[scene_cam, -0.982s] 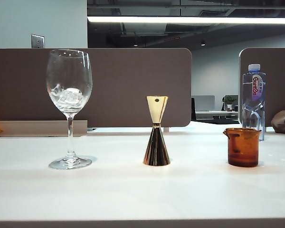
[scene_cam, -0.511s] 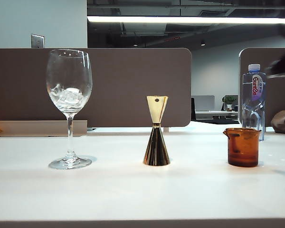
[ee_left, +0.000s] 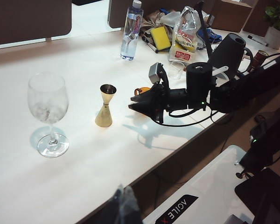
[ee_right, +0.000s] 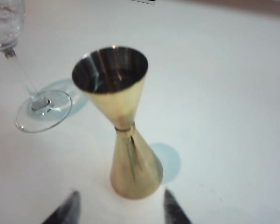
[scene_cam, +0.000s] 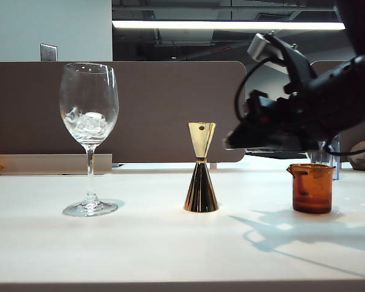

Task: Pick up the small amber measuring cup and pour the water in it into the jigger, then pick up the jigger and pour the water in it into the wine glass.

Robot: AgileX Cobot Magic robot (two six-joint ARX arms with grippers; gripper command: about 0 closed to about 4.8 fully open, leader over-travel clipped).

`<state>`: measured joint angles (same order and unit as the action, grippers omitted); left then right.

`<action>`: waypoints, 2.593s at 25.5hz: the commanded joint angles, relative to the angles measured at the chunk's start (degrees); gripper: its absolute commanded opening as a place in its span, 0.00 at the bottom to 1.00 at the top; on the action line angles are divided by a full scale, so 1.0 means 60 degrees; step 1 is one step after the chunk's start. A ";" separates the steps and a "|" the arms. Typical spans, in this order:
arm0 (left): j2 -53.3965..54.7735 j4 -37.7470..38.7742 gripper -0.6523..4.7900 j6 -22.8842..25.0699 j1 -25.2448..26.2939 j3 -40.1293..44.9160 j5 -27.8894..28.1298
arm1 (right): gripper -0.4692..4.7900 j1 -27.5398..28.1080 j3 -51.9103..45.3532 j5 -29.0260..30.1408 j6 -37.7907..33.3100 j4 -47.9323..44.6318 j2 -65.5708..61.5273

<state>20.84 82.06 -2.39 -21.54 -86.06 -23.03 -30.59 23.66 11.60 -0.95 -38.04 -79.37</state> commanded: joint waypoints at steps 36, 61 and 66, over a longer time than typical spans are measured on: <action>0.0011 0.0033 0.12 0.0011 0.0011 -0.0025 -0.0029 | 0.52 -0.0233 0.2182 0.0346 0.0240 -0.1501 -0.3442; 0.0011 0.0033 0.12 0.0011 0.0011 -0.0025 -0.0029 | 0.11 -0.0350 0.2641 0.0368 0.0415 -0.1330 -0.3905; 0.0011 0.0033 0.12 0.0011 0.0011 -0.0025 -0.0029 | 0.08 -0.0353 0.2801 0.0062 0.1056 0.0025 -0.2863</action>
<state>20.86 82.06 -2.39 -21.54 -86.04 -23.00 -32.67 39.51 12.34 4.01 -39.44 -98.35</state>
